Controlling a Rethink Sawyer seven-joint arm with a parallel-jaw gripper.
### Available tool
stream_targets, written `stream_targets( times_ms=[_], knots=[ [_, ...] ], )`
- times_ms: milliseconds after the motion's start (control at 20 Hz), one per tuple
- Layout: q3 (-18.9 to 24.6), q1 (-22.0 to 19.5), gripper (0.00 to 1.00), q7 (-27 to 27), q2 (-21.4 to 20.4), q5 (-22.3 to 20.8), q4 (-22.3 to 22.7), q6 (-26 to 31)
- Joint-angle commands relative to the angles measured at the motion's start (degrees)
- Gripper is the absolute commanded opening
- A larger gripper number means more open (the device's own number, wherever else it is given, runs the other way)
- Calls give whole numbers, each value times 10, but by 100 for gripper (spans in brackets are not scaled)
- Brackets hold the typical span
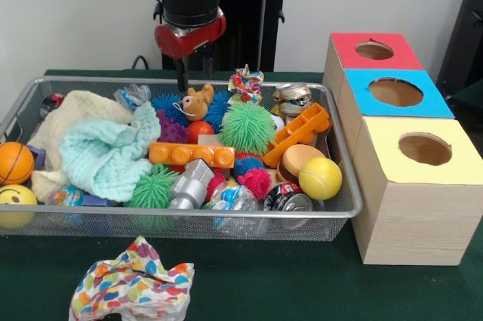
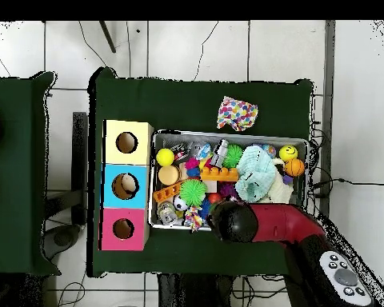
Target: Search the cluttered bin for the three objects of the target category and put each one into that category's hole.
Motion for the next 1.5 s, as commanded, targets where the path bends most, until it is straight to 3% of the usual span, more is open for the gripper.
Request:
stream_targets(
  times_ms=[50, 500, 1500],
  knots=[
    [-46, 26, 100, 159, 35, 17, -10, -25],
    [-55, 21, 100, 170, 58, 37, 4, -78],
    [-72, 26, 100, 140, 104, 53, -29, -137]
  ],
)
